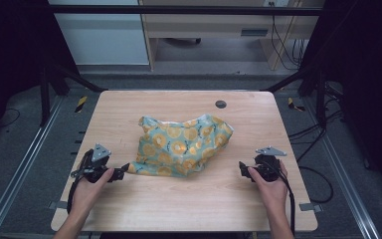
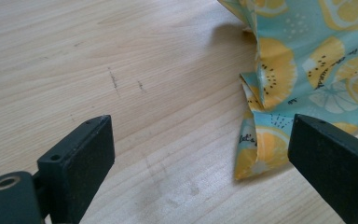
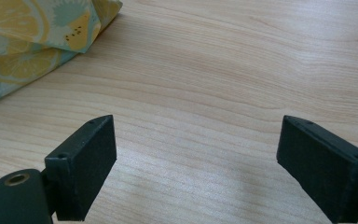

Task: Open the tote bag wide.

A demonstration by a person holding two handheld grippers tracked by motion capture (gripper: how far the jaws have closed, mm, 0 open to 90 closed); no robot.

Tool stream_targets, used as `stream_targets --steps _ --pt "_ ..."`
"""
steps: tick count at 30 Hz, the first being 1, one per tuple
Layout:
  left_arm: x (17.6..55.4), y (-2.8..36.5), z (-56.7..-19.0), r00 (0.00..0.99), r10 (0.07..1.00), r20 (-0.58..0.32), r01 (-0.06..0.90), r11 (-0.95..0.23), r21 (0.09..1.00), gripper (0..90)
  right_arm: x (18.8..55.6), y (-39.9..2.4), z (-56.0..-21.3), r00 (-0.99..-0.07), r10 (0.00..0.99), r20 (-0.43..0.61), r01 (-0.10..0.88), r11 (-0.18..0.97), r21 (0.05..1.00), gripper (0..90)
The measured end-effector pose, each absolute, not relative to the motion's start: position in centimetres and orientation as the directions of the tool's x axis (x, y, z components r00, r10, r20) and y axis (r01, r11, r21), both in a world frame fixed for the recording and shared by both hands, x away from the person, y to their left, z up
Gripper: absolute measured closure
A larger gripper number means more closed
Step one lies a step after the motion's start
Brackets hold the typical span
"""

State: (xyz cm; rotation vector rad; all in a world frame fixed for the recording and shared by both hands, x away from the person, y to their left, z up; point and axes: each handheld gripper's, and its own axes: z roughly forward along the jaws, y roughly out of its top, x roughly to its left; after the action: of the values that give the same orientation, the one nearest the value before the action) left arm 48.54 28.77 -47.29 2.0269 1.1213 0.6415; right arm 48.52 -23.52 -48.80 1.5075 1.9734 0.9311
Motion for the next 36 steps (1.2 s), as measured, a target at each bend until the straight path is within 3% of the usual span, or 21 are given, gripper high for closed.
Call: stream_targets --steps 7,17,28,36 --pt "48.3 29.0 -47.0 0.491 0.868 0.076 0.495 -0.35 0.796 6.9 48.3 -23.5 -48.2 -0.275 0.961 0.015 0.62 0.165 0.767 12.6" --pt "48.4 28.7 -47.0 0.505 0.859 0.08 0.486 -0.36 0.796 7.1 49.2 -22.2 -44.6 -0.359 0.933 -0.014 0.61 0.245 0.753 20.9" --pt "48.5 28.5 -47.2 0.515 0.85 0.109 0.478 -0.39 0.787 7.0 53.3 -19.6 -37.8 -0.436 0.9 0.01 0.603 0.284 0.745 29.1" --pt "48.5 28.4 -47.1 0.518 0.848 0.112 0.478 -0.395 0.785 7.0 56.8 -17.0 -35.7 -0.462 0.886 0.025 0.594 0.289 0.75 31.6"
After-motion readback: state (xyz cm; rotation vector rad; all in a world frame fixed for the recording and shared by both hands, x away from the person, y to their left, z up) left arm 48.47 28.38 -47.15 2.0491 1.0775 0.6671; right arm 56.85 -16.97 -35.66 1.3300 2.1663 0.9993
